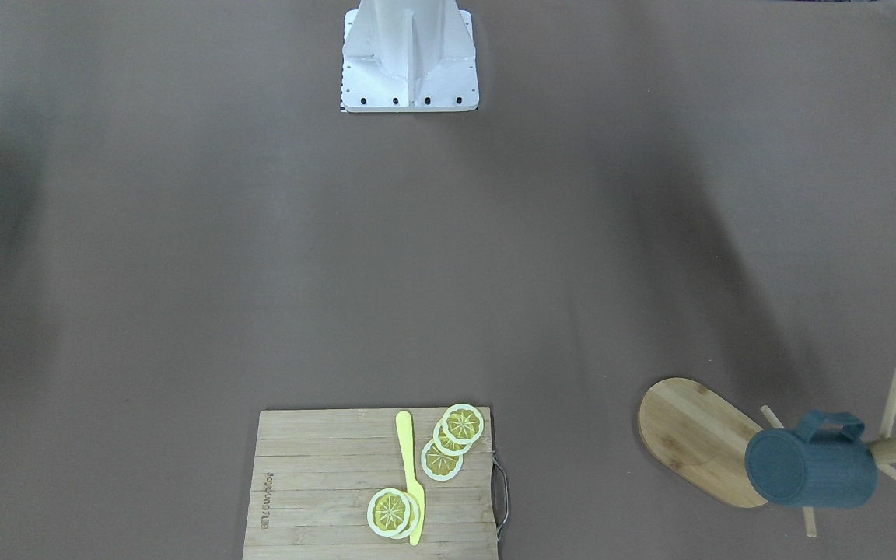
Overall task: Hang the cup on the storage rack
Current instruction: 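Open the left gripper and withdraw it from the mug tree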
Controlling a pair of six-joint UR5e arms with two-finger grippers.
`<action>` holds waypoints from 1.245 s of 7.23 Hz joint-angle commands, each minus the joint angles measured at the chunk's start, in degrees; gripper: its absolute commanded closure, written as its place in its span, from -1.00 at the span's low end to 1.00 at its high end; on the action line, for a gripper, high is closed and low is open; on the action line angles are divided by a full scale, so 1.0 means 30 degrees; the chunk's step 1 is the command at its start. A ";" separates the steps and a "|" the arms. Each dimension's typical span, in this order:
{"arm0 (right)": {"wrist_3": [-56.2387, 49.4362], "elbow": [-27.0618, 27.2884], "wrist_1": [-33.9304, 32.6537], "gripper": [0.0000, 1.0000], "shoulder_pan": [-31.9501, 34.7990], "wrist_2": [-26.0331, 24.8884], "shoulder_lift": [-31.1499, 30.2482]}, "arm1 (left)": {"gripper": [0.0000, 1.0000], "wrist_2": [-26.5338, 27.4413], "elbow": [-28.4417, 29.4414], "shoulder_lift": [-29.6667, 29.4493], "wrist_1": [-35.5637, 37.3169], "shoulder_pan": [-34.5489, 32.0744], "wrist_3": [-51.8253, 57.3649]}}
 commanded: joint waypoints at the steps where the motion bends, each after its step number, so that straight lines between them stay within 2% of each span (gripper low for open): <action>1: -0.0209 -0.0006 0.0000 -1.00 0.0348 -0.0096 -0.0104 | -0.97 0.0191 -0.0146 0.0248 0.1646 -0.0789 0.4682; 3: -0.0882 -0.0093 0.0000 -1.00 0.0699 -0.0271 -0.0279 | -0.96 -0.0127 -0.0668 0.0482 0.4652 -0.0881 0.6773; 5: -0.1644 -0.0152 -0.0029 -1.00 0.1051 -0.0301 -0.0514 | -0.97 -0.0246 -0.2598 0.0483 1.0412 -0.0823 0.7825; 7: -0.1705 -0.0036 0.0000 -1.00 0.1082 -0.0301 -0.0718 | -0.97 0.0162 -0.3074 0.0308 1.4990 -0.0851 0.9262; 9: -0.1705 -0.0064 -0.0029 -1.00 0.1111 -0.0243 -0.0749 | -0.96 -0.0041 -0.3249 0.0336 1.9409 -0.0910 1.3141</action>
